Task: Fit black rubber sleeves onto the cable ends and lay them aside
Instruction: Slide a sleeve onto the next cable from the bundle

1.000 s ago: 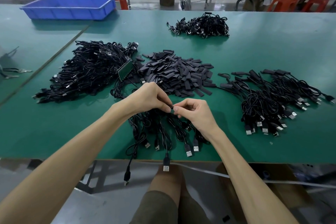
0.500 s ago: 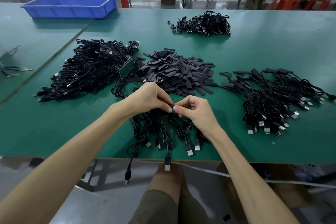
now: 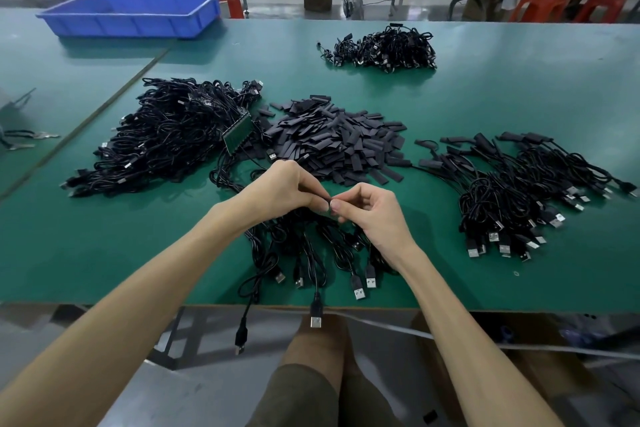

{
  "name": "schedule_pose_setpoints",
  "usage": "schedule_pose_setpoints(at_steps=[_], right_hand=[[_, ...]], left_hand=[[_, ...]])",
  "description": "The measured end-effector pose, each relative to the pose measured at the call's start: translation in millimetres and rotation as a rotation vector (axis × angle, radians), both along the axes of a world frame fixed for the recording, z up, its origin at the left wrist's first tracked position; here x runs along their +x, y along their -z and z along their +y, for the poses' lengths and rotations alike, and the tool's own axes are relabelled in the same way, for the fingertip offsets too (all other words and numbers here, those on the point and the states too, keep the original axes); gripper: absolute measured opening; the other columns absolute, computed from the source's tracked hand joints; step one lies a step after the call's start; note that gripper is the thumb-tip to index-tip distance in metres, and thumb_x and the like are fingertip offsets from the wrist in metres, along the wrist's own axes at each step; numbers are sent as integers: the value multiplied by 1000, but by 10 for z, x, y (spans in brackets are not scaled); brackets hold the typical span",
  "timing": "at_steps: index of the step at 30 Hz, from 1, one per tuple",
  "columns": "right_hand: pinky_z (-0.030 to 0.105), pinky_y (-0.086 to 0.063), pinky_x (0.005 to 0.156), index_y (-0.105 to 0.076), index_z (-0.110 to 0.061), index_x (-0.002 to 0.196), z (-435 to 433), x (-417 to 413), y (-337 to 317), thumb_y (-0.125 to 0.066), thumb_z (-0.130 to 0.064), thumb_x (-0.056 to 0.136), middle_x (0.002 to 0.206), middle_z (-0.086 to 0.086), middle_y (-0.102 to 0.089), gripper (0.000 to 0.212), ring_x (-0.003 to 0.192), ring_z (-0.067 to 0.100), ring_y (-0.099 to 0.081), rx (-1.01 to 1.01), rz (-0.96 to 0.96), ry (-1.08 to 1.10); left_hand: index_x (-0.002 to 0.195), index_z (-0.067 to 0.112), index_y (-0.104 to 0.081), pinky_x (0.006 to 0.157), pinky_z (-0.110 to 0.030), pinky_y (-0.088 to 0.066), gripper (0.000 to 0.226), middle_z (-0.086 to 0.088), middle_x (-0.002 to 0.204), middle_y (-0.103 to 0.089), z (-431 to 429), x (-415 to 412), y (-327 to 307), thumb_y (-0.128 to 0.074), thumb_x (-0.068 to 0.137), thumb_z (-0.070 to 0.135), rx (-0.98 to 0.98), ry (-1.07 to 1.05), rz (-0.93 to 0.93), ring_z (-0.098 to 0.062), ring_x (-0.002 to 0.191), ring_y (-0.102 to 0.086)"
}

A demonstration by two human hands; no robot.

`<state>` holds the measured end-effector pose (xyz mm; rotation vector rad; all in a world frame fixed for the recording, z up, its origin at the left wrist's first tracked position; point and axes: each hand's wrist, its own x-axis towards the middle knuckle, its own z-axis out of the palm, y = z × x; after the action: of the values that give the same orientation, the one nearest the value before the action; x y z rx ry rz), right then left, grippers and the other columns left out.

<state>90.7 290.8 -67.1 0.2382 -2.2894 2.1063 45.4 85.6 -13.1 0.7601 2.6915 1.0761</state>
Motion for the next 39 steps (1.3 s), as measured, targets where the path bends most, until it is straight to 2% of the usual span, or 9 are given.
schedule_pose_setpoints(at_steps=[3,7,10,13,16,20,30,34,39], right_hand=[[22,-57,75,-75,-12,90,3,6,2,-80,-11,90,81,6,-78,5,72,13,-70,-38,10,40],[23,-57,79,-74,-11,95,14,-1,11,-77,-13,93,82,7,-78,4,75,14,-71,-99,-2,79],[25,-57,80,-73,-10,98,15,-2,3,-75,-14,94,83,8,-78,6,75,15,-70,-120,-8,74],[24,-56,78,-74,-9,97,25,5,-5,-75,-12,94,81,8,-77,5,73,15,-69,-147,-1,68],[24,-57,77,-74,-8,97,33,1,-11,-74,-10,94,79,7,-77,4,73,15,-69,-155,7,67],[24,-57,76,-75,-10,96,29,-1,-4,-76,-10,92,79,7,-77,4,74,16,-70,-153,7,64],[21,-55,72,-76,-12,91,39,-4,4,-78,-12,89,77,9,-77,3,69,14,-68,-121,22,56],[22,-56,72,-76,-11,91,37,-12,9,-78,-10,89,77,9,-77,3,69,14,-68,-115,21,52],[23,-56,72,-77,-10,92,33,-24,5,-78,-8,89,79,10,-77,4,70,14,-68,-108,13,47]], left_hand=[[96,27,-82,73,-9,-50,11,24,76,-74,-21,15,41,-79,87,22,48,-36,36,4,76,-70],[94,22,-79,67,-17,-51,7,8,70,-75,-34,30,45,-74,92,17,176,-96,39,-6,66,-70],[87,16,-76,64,-30,-56,6,1,74,-77,-28,57,27,-76,91,21,320,-150,-32,-16,62,-71],[85,8,-76,59,-25,-54,14,-7,79,-78,-22,74,14,-78,88,22,438,-144,-133,-16,59,-68],[91,6,-77,69,-27,-56,22,-8,80,-76,-73,61,-3,-78,85,27,520,-100,-295,-16,67,-68],[107,10,-79,85,-35,-58,23,-16,86,-74,-149,37,2,-75,88,23,519,-25,-400,-21,82,-69],[98,7,-81,83,-34,-60,23,-32,92,-72,-111,76,-41,-80,79,21,498,-70,-365,-22,75,-71],[99,2,-79,76,-29,-60,27,-26,84,-73,-103,95,-29,-80,79,20,506,-84,-362,-21,73,-70],[91,8,-81,75,-27,-57,16,-20,79,-73,-129,100,-23,-82,78,17,508,-96,-376,-23,74,-68]])
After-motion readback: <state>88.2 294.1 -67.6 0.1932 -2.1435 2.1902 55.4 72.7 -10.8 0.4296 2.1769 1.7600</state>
